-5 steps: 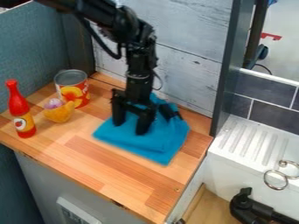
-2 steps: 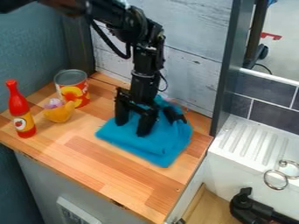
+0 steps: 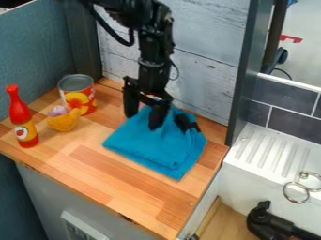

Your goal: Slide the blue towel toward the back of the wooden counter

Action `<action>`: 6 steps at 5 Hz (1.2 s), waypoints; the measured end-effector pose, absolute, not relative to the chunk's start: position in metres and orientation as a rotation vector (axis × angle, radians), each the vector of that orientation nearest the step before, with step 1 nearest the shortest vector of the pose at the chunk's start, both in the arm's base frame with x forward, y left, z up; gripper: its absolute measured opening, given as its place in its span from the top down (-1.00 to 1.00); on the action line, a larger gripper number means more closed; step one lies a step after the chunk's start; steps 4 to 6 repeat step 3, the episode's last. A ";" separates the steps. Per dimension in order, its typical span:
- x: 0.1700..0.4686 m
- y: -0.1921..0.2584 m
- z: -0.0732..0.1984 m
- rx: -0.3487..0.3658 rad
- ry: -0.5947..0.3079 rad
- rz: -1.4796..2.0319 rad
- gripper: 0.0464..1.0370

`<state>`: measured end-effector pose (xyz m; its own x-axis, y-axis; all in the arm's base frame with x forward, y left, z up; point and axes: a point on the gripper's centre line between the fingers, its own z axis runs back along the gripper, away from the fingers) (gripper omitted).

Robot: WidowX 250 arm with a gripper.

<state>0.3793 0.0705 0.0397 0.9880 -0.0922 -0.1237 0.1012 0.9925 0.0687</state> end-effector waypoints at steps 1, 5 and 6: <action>0.363 0.072 0.067 0.080 0.134 -0.113 -0.93; 0.289 0.071 0.116 0.025 0.113 -0.049 -0.93; 0.289 0.071 0.116 0.025 0.113 -0.049 -0.93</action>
